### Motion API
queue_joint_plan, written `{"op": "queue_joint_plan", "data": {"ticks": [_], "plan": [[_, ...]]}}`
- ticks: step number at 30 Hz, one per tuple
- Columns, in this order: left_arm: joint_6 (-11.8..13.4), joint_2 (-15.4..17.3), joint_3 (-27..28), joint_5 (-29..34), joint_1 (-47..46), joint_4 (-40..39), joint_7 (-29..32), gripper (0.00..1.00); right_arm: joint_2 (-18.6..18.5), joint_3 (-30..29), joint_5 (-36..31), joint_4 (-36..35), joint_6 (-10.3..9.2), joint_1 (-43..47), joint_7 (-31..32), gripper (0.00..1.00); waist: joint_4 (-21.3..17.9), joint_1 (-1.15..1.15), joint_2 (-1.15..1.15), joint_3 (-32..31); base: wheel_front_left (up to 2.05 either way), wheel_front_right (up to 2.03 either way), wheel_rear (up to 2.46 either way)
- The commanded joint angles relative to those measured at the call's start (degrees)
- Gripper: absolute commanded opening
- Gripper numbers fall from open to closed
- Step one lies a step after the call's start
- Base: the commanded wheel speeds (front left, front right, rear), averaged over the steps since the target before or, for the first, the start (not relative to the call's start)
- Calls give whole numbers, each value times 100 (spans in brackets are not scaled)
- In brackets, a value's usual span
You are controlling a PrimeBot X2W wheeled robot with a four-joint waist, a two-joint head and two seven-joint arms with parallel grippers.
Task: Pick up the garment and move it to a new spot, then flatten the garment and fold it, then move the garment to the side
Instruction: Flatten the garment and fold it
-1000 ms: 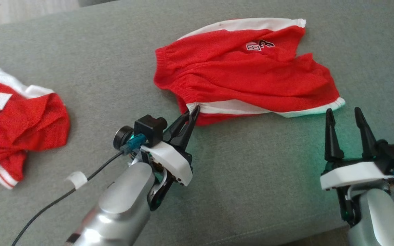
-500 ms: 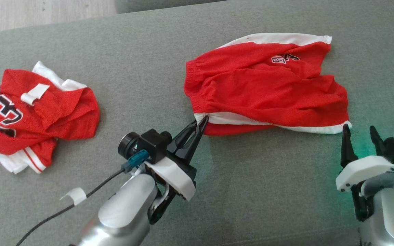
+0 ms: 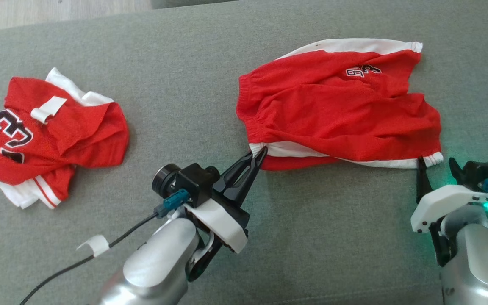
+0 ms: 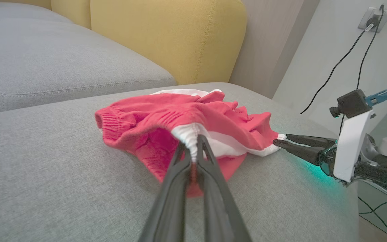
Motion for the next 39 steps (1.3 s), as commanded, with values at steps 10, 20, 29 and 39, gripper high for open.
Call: {"op": "queue_joint_plan", "data": {"ticks": [10, 20, 29, 39], "plan": [[55, 180, 143, -4, -114, -204, 14, 0, -32, -142, -235, -64, 39, -249, -51, 0, 20, 0, 0, -20, 0, 0, 0], [137, 439, 174, 1, 6, -227, -40, 0, -32, 178, 245, -341, 39, -318, -231, 0, -38, 0, 0, -375, 0, 0, 0], [92, 1050, 366, 26, -531, -555, 247, 0, -32, 965, 1079, -1712, 39, -683, 38, 0, -14, 0, 0, -1017, 0, 0, 0], [-13, 1555, 680, -366, -1748, -782, 857, 0, -64, 1395, 1515, -2054, 39, -1684, 505, 0, 48, 0, 0, -1517, 0, 0, 0]]}}
